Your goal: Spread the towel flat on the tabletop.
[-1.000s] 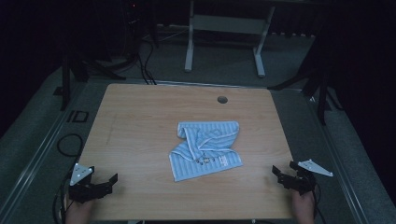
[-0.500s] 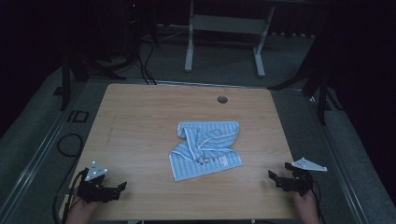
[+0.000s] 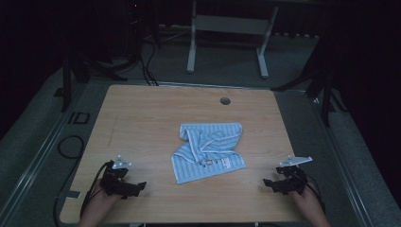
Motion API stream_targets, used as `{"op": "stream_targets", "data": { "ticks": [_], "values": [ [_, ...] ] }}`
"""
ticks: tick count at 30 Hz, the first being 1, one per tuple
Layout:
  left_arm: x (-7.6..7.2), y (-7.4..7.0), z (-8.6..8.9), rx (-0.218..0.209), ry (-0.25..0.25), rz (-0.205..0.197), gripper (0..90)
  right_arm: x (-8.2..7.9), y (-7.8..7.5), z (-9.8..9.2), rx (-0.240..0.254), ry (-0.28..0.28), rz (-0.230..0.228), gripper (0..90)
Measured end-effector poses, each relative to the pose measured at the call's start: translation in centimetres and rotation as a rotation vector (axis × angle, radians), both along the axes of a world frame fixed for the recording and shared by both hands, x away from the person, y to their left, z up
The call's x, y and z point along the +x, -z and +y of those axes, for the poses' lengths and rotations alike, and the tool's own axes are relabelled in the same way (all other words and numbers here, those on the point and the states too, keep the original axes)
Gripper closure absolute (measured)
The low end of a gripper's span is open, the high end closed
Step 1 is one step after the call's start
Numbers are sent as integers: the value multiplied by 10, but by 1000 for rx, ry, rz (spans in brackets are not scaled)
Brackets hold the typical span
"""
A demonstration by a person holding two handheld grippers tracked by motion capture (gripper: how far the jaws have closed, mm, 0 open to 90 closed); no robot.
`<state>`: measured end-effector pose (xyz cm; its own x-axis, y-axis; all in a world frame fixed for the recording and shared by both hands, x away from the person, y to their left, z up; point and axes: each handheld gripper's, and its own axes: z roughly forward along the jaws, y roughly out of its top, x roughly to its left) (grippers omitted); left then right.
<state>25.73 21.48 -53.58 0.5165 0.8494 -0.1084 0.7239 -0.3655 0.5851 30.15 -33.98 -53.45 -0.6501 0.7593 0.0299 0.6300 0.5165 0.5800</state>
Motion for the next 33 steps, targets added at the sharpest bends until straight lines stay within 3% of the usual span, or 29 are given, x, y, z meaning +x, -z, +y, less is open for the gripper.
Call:
{"op": "stream_targets", "data": {
  "ticks": [6,12,16,22,27,30,33],
  "values": [
    [13,-6,-21,-11,39,3,35,10,-5,15,-65,-59,43,187],
    [24,-7,-36,-11,65,30,35,21,-11,29,-85,-86,54,188],
    [33,-5,-46,35,65,55,36,28,-13,40,-105,-113,62,161],
    [43,-4,-64,51,113,78,37,36,-17,59,-109,-162,71,131],
    [53,-8,-82,72,141,55,52,44,-25,72,-121,-188,60,164],
    [58,-12,-93,59,146,25,136,49,-30,82,-122,-222,48,215],
    [64,-16,-104,49,177,19,162,53,-34,95,-119,-257,41,280]
  ]
}}
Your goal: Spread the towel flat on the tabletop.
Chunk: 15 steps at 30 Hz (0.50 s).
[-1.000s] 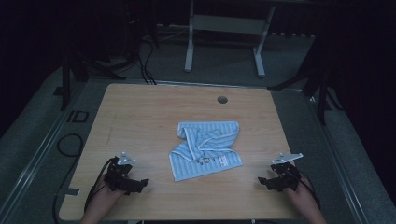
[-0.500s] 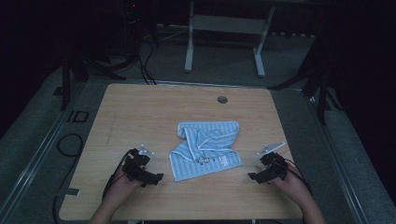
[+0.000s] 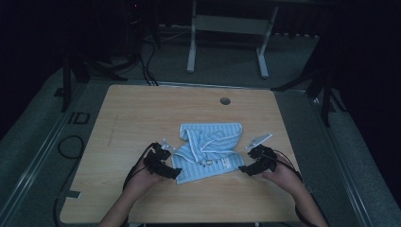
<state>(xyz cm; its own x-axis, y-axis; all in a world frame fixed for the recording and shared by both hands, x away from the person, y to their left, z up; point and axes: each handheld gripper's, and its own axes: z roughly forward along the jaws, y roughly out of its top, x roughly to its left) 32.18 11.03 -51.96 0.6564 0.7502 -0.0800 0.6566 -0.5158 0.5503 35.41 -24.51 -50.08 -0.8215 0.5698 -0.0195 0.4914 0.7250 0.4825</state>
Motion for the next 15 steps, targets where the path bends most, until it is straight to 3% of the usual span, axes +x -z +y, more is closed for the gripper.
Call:
{"op": "stream_targets", "data": {
  "ticks": [5,7,11,15],
  "values": [
    [8,-3,-23,8,50,-4,235,10,-5,25,-6,-55,-24,395],
    [13,-3,-31,8,55,5,249,13,-8,36,-21,-67,-77,445],
    [23,-1,-44,-18,51,19,317,17,-13,57,-23,-116,-132,539],
    [29,2,-59,-4,76,29,346,24,-10,78,-64,-164,-118,564]
  ]
}}
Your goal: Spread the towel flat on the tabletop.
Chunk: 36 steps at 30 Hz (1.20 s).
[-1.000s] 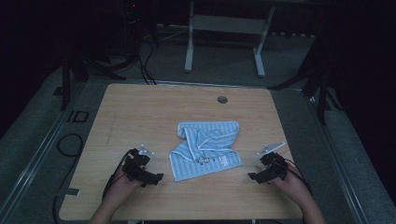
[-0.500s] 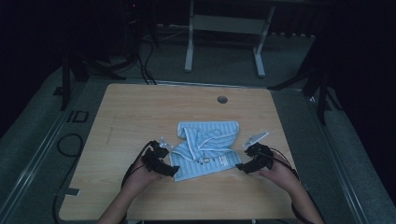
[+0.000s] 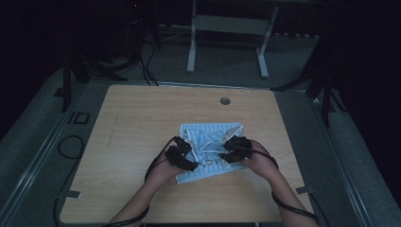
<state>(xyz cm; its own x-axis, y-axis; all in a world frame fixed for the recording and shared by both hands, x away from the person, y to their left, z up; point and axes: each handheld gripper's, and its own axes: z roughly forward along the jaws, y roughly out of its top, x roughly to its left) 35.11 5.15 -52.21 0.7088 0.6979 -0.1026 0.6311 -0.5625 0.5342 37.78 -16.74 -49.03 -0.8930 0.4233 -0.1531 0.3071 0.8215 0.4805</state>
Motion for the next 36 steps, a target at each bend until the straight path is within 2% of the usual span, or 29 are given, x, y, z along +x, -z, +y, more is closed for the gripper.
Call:
{"op": "stream_targets", "data": {
  "ticks": [3,5,9,11,13,14,15,16,18,21,25,28,31,34,36],
  "values": [
    [5,1,-10,1,4,0,386,6,7,11,-40,-11,20,564],
    [9,3,-15,7,1,2,427,10,12,16,-64,-12,16,570],
    [15,8,-20,17,-14,4,533,13,20,21,-119,-9,10,702],
    [17,10,-21,10,-21,-1,567,12,21,21,-125,-4,12,752],
    [17,9,-19,3,-36,-29,675,11,21,21,-134,-11,14,836],
    [17,8,-18,-11,-34,-28,758,10,20,19,-133,-9,11,854],
    [16,6,-18,-28,-29,-28,821,10,19,19,-127,-6,14,859],
    [15,5,-17,-23,-26,-35,851,9,17,17,-113,-9,14,863],
    [11,0,-16,-17,-13,-47,859,5,12,13,-90,-6,5,863],
    [6,-11,-9,-38,-15,-70,864,-1,1,4,-43,4,-1,864],
    [0,-28,5,-73,-40,-107,863,-10,-16,-13,16,12,-18,863],
    [-2,-37,19,-86,-53,-115,863,-14,-26,-31,65,22,-26,863],
    [-1,-41,32,-85,-85,-121,862,-15,-30,-49,82,63,-24,863],
    [1,-42,43,-83,-116,-133,862,-13,-33,-68,127,110,-10,863],
    [5,-41,47,-75,-133,-136,862,-11,-34,-80,175,142,12,864]
  ]
}}
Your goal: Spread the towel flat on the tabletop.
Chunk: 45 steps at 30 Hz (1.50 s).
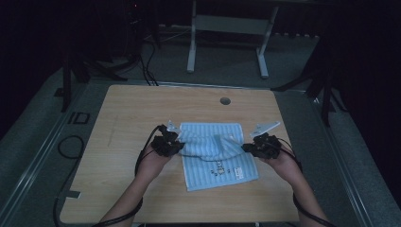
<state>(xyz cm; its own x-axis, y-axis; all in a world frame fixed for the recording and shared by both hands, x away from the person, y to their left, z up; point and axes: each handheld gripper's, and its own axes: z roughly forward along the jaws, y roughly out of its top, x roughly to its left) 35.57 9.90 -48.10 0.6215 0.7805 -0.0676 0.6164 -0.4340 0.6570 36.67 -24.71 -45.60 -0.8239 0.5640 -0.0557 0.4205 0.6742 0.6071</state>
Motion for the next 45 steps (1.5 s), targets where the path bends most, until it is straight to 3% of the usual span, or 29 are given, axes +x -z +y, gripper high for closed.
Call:
{"op": "stream_targets", "data": {
  "ticks": [4,8,11,15,18,22,25,28,30,32,34,37,42,43,44,45],
  "values": [
    [9,6,5,11,-37,9,862,4,3,-15,18,53,18,863],
    [28,19,4,19,-76,25,860,14,19,-28,28,123,81,862],
    [42,26,-1,19,-101,26,855,20,30,-28,-1,157,96,862],
    [64,38,-7,16,-124,84,847,31,46,-25,-31,188,117,862],
    [74,47,-10,45,-131,117,848,37,56,-22,-49,209,131,862],
    [79,55,-12,67,-126,142,848,41,63,-19,-68,212,134,862],
    [81,53,-10,53,-127,177,808,42,66,-16,-88,207,145,852],
    [78,46,-5,76,-125,167,740,39,61,-16,-97,209,124,799],
    [74,39,0,69,-138,153,642,35,53,-20,-82,213,108,709],
    [66,28,7,48,-133,130,600,30,45,-27,-67,216,98,690],
    [56,18,10,39,-99,115,509,23,37,-35,-64,212,74,666],
    [38,4,13,17,-66,99,442,10,31,-45,-65,212,62,634],
    [1,-1,-4,-29,71,107,415,-10,34,-51,-55,194,70,582],
    [-7,2,-10,-31,104,116,415,-15,37,-51,-59,184,68,564],
    [-7,2,-10,-31,104,116,415,-15,37,-51,-59,184,68,564],
    [-22,8,-23,-10,161,129,415,-19,40,-50,-64,178,76,548]
  ]
}}
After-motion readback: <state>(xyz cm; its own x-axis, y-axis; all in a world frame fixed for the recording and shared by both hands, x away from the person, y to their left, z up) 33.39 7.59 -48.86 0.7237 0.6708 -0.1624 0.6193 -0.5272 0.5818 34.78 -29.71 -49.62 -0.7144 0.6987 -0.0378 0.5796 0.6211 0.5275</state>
